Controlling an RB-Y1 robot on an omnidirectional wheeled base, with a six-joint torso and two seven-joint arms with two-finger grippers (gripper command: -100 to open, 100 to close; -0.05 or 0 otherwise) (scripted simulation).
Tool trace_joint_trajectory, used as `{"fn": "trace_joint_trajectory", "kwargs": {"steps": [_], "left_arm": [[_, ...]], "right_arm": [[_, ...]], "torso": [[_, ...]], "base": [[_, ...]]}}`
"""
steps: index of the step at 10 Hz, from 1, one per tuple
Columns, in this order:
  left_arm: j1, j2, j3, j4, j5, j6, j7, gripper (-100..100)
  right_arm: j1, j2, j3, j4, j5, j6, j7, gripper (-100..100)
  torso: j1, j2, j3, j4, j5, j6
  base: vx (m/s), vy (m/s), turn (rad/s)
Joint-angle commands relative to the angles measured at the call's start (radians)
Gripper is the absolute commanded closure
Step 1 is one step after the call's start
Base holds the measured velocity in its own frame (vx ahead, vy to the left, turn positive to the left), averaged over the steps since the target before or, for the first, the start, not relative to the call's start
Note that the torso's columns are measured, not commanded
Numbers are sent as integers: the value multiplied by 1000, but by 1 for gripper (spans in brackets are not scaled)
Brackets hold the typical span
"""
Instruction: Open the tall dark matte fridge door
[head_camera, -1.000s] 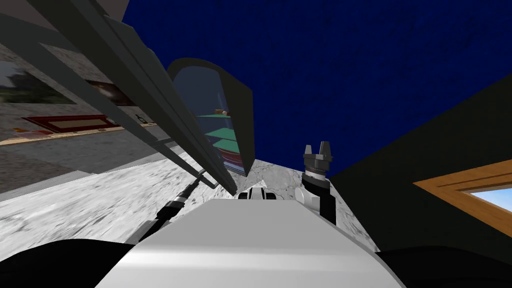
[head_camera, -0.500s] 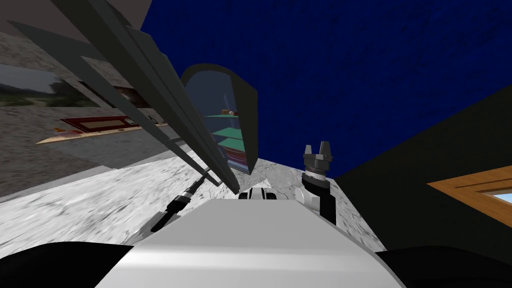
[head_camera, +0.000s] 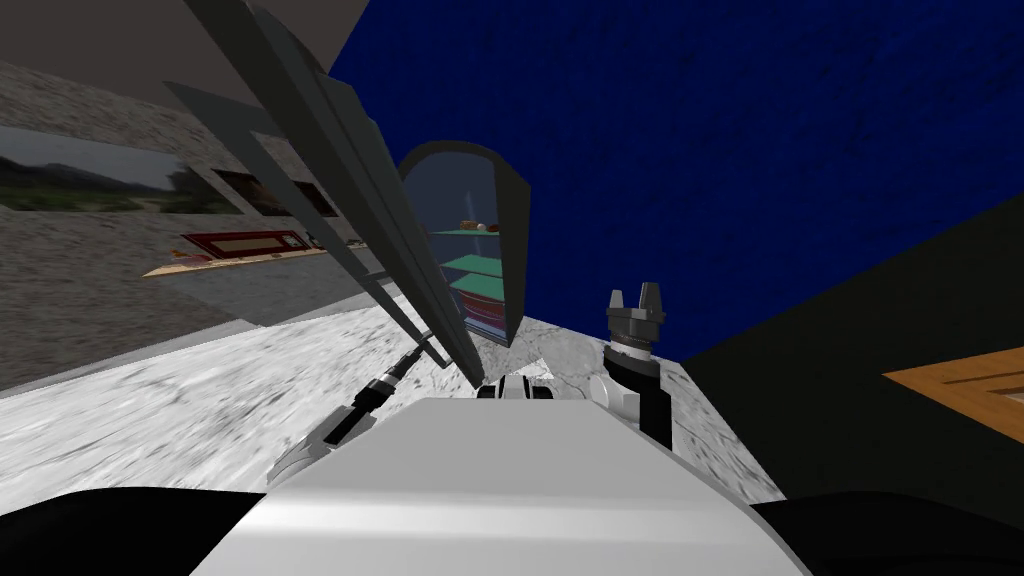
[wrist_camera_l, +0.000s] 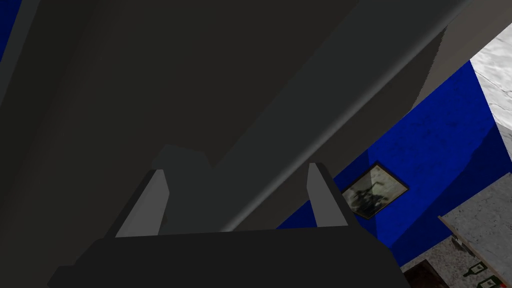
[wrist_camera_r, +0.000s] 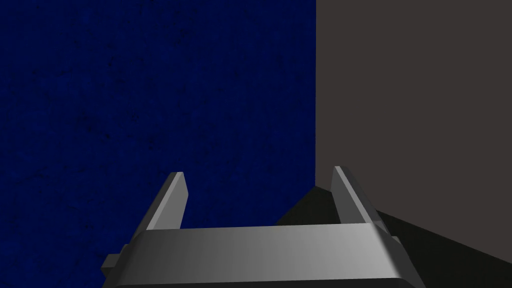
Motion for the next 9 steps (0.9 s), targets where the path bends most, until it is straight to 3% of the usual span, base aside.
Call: {"fn": "trace_joint_trajectory", "kwargs": {"steps": [1,2,3,5,6,8,9], "left_arm": [[-55,21,-60,-8,27,6,4,100],[-66,21,-60,-8,27,6,4,100],[-100,36,-120,-17,44,16,-2,100],[-108,36,-127,-17,44,16,-2,100],[-135,52,-192,-26,60,25,-9,100],[-150,52,-194,-26,60,25,-9,100],[-175,67,-259,-36,76,35,-16,100]], "right_arm": [[0,0,0,0,0,0,0,0],[0,0,0,0,0,0,0,0],[0,0,0,0,0,0,0,0],[0,0,0,0,0,0,0,0],[0,0,0,0,0,0,0,0],[0,0,0,0,0,0,0,0],[0,0,0,0,0,0,0,0]], "torso": [[3,6,2,2,-1,-3],[5,4,2,1,1,-4],[1,-2,-1,-1,2,1],[4,-1,-2,3,0,2],[0,-4,-2,1,0,3],[4,1,0,4,-1,-1],[-1,-2,-1,2,-1,1]], "base": [[-73,194,61],[-18,89,40],[-37,164,142],[-53,141,36],[-88,163,117],[-46,154,29],[-48,168,146]]}}
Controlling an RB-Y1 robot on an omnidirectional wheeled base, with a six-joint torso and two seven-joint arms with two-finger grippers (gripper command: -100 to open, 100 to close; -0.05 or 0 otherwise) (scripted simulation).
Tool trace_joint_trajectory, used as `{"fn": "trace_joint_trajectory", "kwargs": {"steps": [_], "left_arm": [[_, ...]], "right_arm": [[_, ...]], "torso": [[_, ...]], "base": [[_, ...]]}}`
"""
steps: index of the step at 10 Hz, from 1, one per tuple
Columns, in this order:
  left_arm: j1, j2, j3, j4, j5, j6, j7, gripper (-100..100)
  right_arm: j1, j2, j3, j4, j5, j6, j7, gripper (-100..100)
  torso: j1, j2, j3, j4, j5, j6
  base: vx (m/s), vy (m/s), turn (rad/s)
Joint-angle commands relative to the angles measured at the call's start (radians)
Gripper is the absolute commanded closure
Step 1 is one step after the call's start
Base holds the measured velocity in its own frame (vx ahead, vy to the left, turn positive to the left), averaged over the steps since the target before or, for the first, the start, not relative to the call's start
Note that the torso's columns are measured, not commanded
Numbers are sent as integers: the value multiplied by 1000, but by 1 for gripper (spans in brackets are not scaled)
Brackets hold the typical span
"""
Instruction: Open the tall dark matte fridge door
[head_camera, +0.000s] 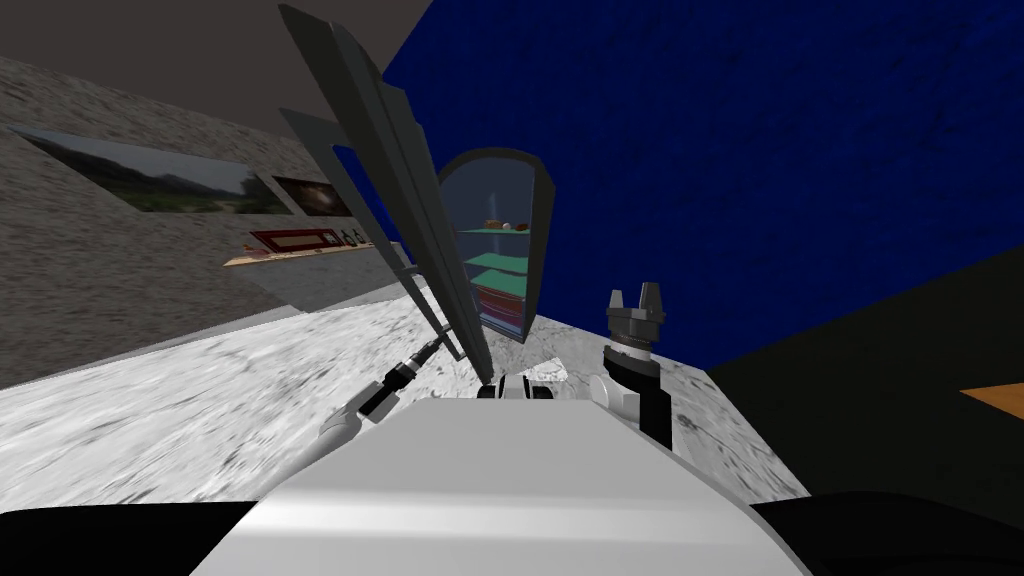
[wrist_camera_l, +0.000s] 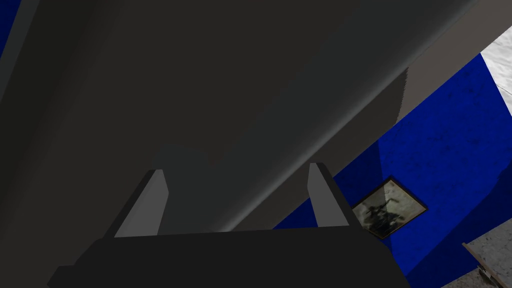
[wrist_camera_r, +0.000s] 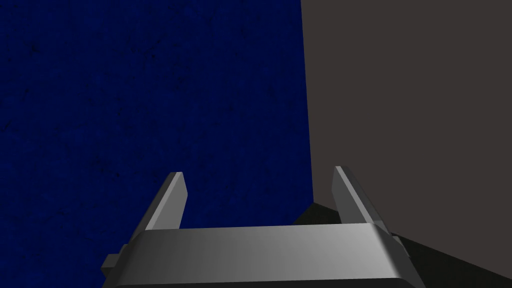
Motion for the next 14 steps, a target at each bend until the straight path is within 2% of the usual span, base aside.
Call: {"fn": "trace_joint_trajectory", "kwargs": {"steps": [1,3,4,5,7,8,9,10,11,13,14], "left_arm": [[-68,23,-53,-23,30,12,7,100],[-68,23,-53,-23,30,12,7,100],[-100,38,-120,-32,47,22,1,100],[-110,38,-120,-32,47,22,1,100],[-110,38,-120,-32,47,22,1,100],[-137,53,-188,-41,63,31,-6,100],[-152,53,-188,-41,63,31,-6,100],[-180,69,-255,-51,79,41,-12,100],[-193,69,-255,-51,79,41,-12,100],[-194,69,-255,-51,79,41,-12,100],[-178,61,-272,-30,66,43,-27,100]], "right_arm": [[0,0,0,0,0,0,0,0],[0,0,0,0,0,0,0,0],[0,0,0,0,0,0,0,0],[0,0,0,0,0,0,0,0],[0,0,0,0,0,0,0,0],[0,0,0,0,0,0,0,0],[0,0,0,0,0,0,0,0],[0,0,0,0,0,0,0,0],[0,0,0,0,0,0,0,0],[0,0,0,0,0,0,0,0],[0,0,0,0,0,0,0,0]], "torso": [[2,2,0,0,0,-2],[-2,0,-1,1,-2,-1],[-5,-2,-2,1,-2,2],[3,0,-1,2,-2,-1],[-3,4,1,4,-4,-3],[-7,1,-1,2,-3,-1],[0,1,-1,1,-2,-2],[1,3,1,4,-2,-1],[4,9,3,5,-2,-6],[-10,12,5,4,-4,-5],[-15,7,3,1,-4,-3]], "base": [[-69,165,83],[-5,70,-11],[-17,153,149],[-38,190,36],[-24,65,-2],[-28,147,139],[-33,166,66],[-61,252,104],[-59,239,33],[-9,74,20],[-4,7,10]]}}
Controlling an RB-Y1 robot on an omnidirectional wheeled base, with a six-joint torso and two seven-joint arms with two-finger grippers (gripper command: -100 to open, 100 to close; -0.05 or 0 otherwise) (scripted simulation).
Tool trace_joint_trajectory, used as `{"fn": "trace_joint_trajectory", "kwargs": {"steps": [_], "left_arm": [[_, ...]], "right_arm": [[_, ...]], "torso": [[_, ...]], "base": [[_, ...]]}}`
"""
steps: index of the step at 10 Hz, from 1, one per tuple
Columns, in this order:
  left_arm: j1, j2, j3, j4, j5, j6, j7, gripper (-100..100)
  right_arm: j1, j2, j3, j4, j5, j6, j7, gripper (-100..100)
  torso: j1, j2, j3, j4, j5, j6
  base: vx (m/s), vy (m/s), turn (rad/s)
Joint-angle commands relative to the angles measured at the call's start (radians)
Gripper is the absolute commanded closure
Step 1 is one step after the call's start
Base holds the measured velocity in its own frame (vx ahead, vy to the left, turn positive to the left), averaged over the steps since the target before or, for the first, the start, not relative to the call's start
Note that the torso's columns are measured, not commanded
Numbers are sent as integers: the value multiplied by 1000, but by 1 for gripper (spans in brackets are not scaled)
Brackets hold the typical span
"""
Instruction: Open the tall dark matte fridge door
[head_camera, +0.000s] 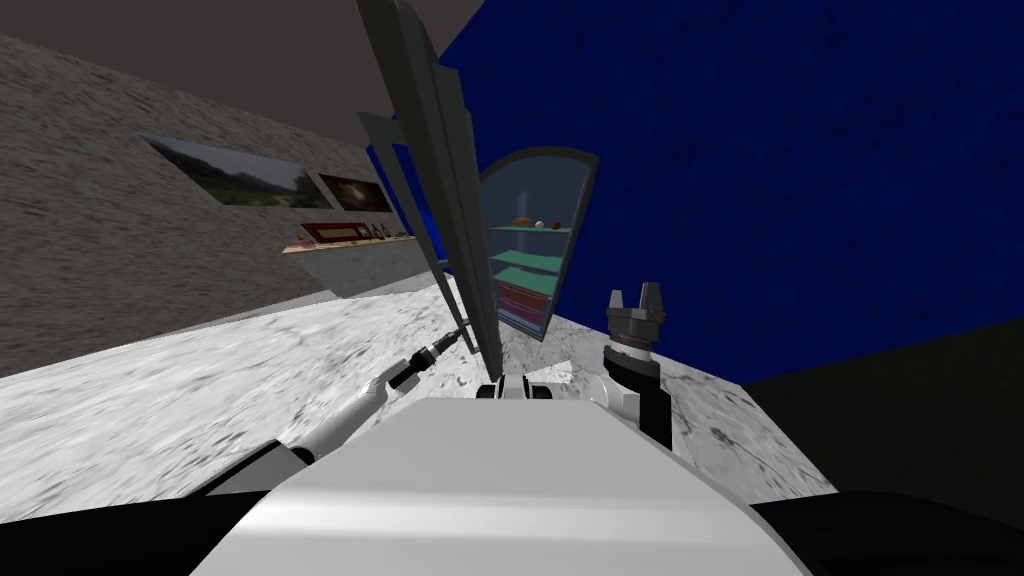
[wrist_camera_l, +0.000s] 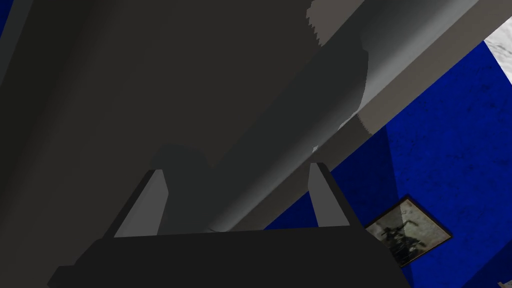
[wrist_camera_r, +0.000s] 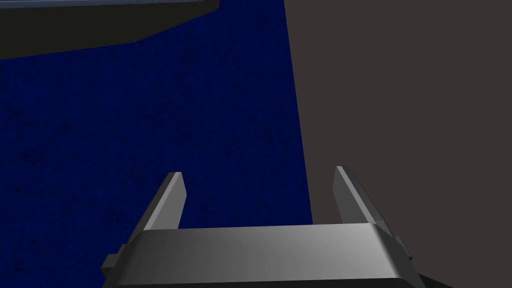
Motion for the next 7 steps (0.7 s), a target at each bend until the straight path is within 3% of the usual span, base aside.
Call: {"fn": "trace_joint_trajectory", "kwargs": {"steps": [1,2,3,4,5,6,7], "left_arm": [[-6,-7,48,53,-46,-46,20,100],[-6,-7,55,53,-46,-46,20,100],[-13,-13,82,99,-91,-89,42,100],[-13,-13,104,99,-91,-89,42,100],[-13,-13,111,99,-91,-89,42,100],[-20,-20,143,136,-136,-129,63,100],[-20,-20,165,145,-136,-133,63,100]], "right_arm": [[0,0,0,0,0,0,0,0],[0,0,0,0,0,0,0,0],[0,0,0,0,0,0,0,0],[0,0,0,0,0,0,0,0],[0,0,0,0,0,0,0,0],[0,0,0,0,0,0,0,0],[0,0,0,0,0,0,0,0]], "torso": [[3,2,1,-4,2,-2],[18,0,2,-5,7,1],[23,-1,1,-4,8,-4],[25,-2,1,-4,9,-1],[19,-1,1,-3,6,-4],[9,-3,-1,-4,3,-4],[9,-6,-2,-4,4,4]], "base": [[-59,129,-375],[-65,171,-222],[-85,236,-336],[-87,230,-169],[-19,112,44],[-38,142,-272],[-66,150,-179]]}}
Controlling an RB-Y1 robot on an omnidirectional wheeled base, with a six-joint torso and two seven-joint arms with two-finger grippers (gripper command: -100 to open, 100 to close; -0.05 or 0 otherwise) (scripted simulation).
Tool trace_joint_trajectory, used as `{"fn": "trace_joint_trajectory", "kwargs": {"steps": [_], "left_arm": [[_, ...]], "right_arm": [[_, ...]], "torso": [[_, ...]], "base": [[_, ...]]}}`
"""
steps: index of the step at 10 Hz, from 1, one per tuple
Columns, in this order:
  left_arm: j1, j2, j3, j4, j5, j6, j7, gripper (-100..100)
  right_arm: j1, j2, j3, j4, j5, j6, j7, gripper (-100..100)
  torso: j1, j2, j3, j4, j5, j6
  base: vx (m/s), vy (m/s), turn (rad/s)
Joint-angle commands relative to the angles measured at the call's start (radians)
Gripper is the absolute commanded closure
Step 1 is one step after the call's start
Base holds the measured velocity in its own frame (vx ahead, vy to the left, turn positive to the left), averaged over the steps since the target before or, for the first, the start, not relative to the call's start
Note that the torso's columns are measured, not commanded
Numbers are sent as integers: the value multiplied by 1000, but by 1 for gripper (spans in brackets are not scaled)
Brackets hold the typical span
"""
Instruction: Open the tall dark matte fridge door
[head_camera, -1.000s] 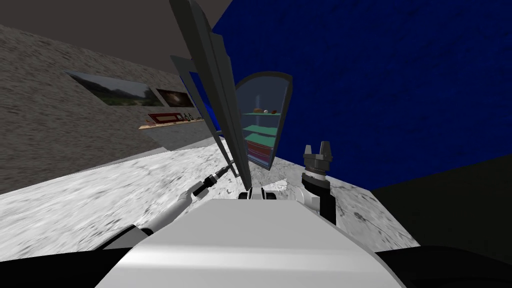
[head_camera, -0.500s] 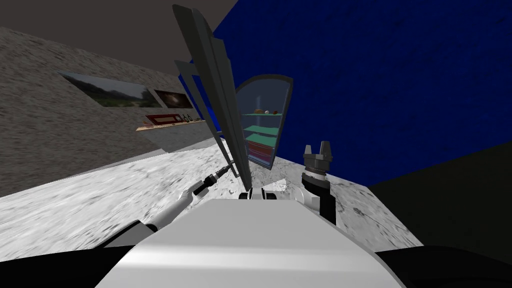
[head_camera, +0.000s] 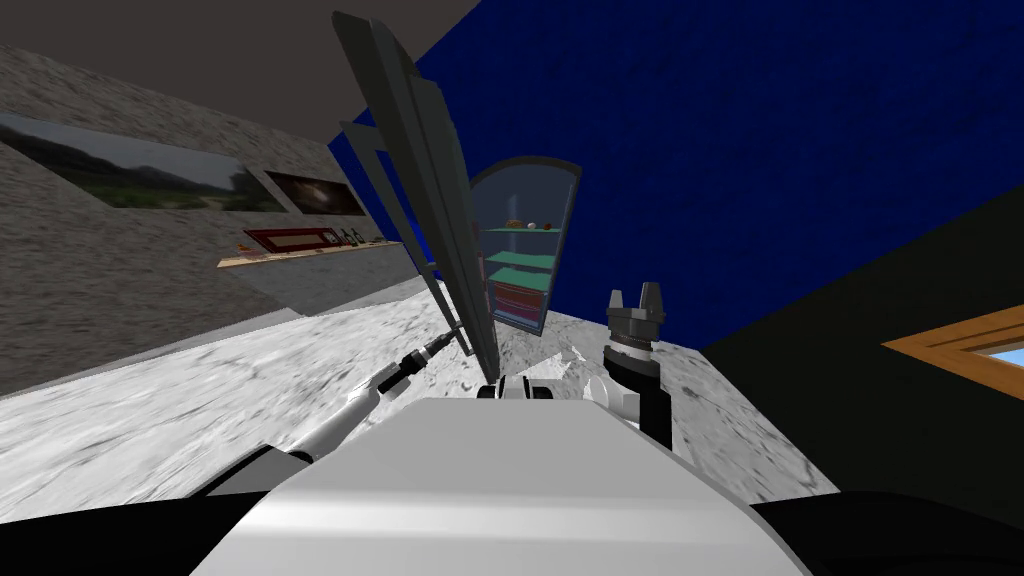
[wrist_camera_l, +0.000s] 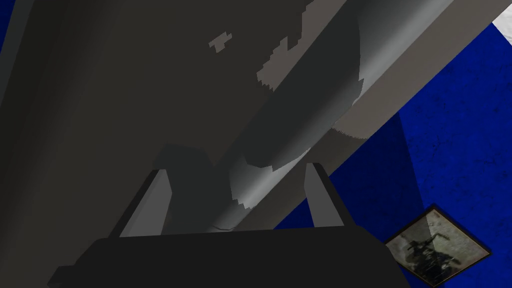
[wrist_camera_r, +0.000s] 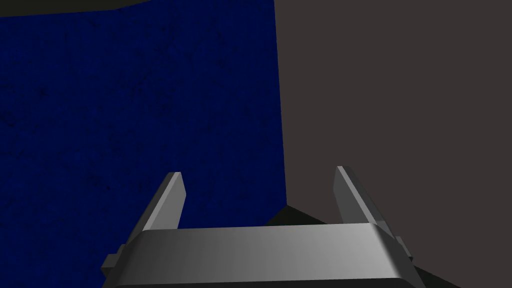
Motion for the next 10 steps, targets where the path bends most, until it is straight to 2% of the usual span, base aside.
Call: {"fn": "trace_joint_trajectory", "kwargs": {"steps": [1,2,3,4,5,6,8,9,10], "left_arm": [[-25,-3,52,30,-14,-28,18,100],[-32,-10,79,76,-59,-71,39,100],[-32,-10,102,76,-59,-71,39,100],[-32,-10,109,76,-59,-71,39,100],[-32,-10,109,76,-59,-71,39,100],[-39,-16,138,122,-104,-114,61,100],[-39,-16,165,122,-104,-114,61,100],[-45,-23,190,168,-149,-157,82,100],[-45,-23,210,168,-149,-157,82,100]], "right_arm": [[0,0,0,0,0,0,0,0],[0,0,0,0,0,0,0,0],[0,0,0,0,0,0,0,0],[0,0,0,0,0,0,0,0],[0,0,0,0,0,0,0,0],[0,0,0,0,0,0,0,0],[0,0,0,0,0,0,0,0],[0,0,0,0,0,0,0,0],[0,0,0,0,0,0,0,0]], "torso": [[2,-3,-1,1,-1,0],[-1,-2,-2,2,-2,-3],[4,-1,-1,1,0,0],[7,-5,-2,2,0,2],[1,-5,-3,4,-3,0],[-4,-3,-3,3,-4,0],[7,0,0,4,0,1],[1,-2,-1,4,-2,1],[4,-2,-1,3,-1,4]], "base": [[-34,69,-26],[-52,136,-257],[-59,158,-232],[-38,75,-45],[-13,21,47],[-82,121,-226],[-49,118,-145],[-63,149,-248],[-96,166,-224]]}}
